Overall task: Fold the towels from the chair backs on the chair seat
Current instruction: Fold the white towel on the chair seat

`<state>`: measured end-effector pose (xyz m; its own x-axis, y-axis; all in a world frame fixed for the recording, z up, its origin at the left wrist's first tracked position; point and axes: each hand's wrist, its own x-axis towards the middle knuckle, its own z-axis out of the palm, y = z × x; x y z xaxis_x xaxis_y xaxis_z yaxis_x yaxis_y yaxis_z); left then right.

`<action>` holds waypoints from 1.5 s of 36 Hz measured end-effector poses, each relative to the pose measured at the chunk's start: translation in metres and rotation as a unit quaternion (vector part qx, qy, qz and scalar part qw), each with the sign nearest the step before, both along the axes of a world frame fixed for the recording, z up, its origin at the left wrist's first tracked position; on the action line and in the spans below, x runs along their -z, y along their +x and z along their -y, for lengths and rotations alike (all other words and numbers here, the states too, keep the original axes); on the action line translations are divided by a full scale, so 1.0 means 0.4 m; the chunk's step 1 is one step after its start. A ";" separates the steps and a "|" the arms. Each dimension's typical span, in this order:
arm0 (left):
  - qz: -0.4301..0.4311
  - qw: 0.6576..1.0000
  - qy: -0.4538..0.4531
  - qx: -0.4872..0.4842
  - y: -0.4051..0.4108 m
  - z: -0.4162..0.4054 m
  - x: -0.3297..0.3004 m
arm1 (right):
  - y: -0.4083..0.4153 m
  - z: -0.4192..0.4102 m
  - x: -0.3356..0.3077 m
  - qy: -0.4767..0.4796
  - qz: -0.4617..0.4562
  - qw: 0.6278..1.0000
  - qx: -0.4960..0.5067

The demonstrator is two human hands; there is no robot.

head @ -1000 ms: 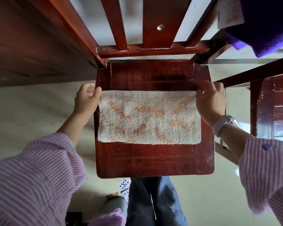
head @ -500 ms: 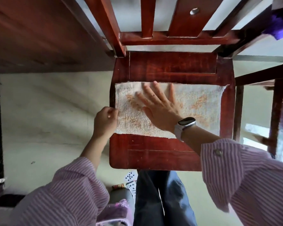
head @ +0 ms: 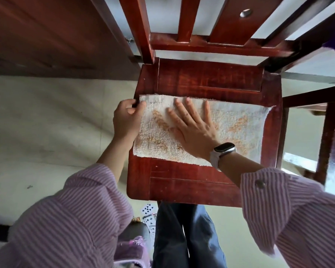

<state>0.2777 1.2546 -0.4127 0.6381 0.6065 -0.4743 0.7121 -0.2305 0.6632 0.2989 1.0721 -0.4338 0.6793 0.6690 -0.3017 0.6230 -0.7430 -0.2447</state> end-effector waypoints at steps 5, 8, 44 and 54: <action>0.018 0.988 0.144 0.058 0.022 -0.004 0.021 | 0.008 0.003 0.003 0.010 0.001 1.000 -0.020; 0.053 0.970 0.215 0.101 0.000 0.005 0.017 | 0.004 0.024 -0.021 0.056 0.003 0.998 0.023; -0.015 0.795 0.302 0.525 -0.134 0.242 0.059 | -0.063 0.321 -0.002 -0.068 -0.035 0.975 0.209; -0.051 0.793 0.311 0.522 -0.132 0.238 0.079 | -0.059 0.336 -0.033 0.139 -0.008 0.879 0.455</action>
